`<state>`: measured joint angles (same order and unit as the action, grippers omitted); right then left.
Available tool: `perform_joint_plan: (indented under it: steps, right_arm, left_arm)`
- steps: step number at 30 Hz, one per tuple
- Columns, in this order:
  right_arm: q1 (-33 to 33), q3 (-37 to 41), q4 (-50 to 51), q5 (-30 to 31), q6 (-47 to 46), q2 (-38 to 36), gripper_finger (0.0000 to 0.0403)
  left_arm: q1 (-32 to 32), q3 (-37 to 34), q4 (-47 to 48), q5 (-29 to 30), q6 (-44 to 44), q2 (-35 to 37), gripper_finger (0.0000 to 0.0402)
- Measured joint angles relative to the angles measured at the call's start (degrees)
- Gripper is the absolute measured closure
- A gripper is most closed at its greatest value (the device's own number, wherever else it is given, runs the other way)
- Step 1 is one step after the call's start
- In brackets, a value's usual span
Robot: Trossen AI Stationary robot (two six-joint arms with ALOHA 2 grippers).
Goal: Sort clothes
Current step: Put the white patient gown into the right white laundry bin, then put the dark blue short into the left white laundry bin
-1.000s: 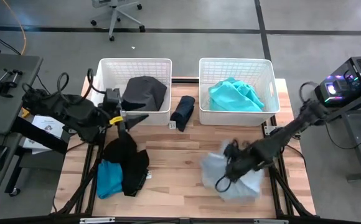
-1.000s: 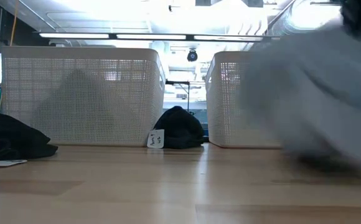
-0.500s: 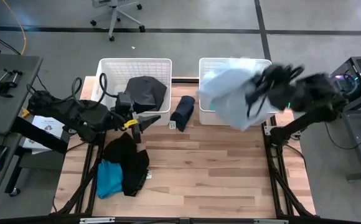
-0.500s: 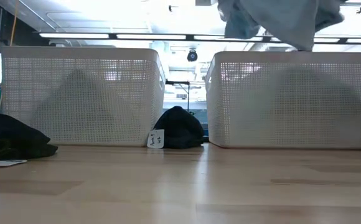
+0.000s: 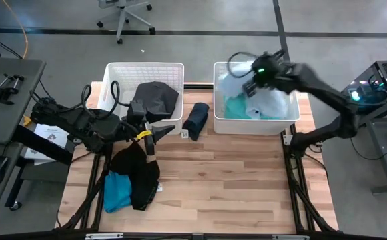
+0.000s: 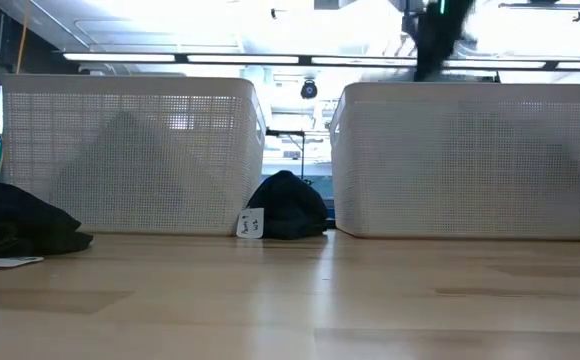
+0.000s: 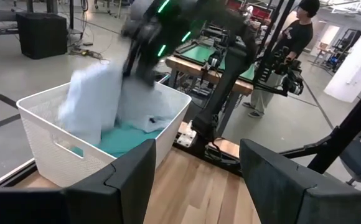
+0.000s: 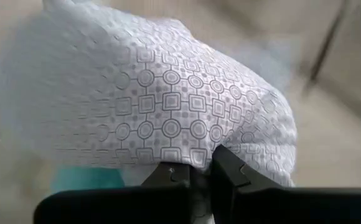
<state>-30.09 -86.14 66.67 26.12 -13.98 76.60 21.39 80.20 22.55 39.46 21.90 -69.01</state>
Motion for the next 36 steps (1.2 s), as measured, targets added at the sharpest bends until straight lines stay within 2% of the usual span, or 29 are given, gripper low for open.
perform_joint_plan:
  steps: [4, 7, 10, 13, 18, 23, 27, 32, 36]
  right_arm:
    - [-4.44, 21.37, -12.68, -12.17, -3.99, 0.02, 0.0393]
    - [-6.16, 34.21, -22.76, -16.65, -8.62, -0.14, 0.0382]
    - [-7.87, 41.91, -29.42, -17.73, -11.34, -0.28, 0.0376]
    - [-9.44, 43.7, -30.79, -19.5, -11.92, -0.44, 0.0372]
    - [-10.86, 35.88, -21.34, -23.58, -10.15, 0.16, 0.0324]
    - [-10.79, 21.04, -9.54, -22.55, -7.88, 0.06, 0.0254]
    - [-8.92, 9.44, -2.33, -21.07, -4.5, -0.49, 0.0229]
    - [-1.67, -0.27, 0.44, -13.23, -3.97, -4.69, 0.0228]
    - [8.55, -2.71, -1.07, -8.93, -5.6, -9.71, 0.0227]
  left_arm:
    - [0.01, 0.0, 0.0, -0.2, -1.25, 0.0, 0.0184]
    - [0.0, 0.0, 0.02, 0.3, -1.89, 0.0, 0.0184]
    - [0.0, 0.0, 0.08, 1.14, -1.95, 0.0, 0.0184]
    - [0.0, 0.0, 0.09, 1.1, -1.12, 0.0, 0.0184]
    - [0.0, 0.0, 0.24, -0.7, -1.14, 0.0, 0.0184]
    - [-0.07, 0.02, 1.57, -0.71, -4.72, -0.77, 0.0184]
    - [-0.39, 0.02, 4.24, -0.42, -5.06, -2.81, 0.0184]
    - [-0.61, 0.02, 2.74, -1.58, -8.44, -7.32, 0.0184]
    - [-1.83, 0.02, -1.77, -5.42, -8.85, -11.49, 0.0184]
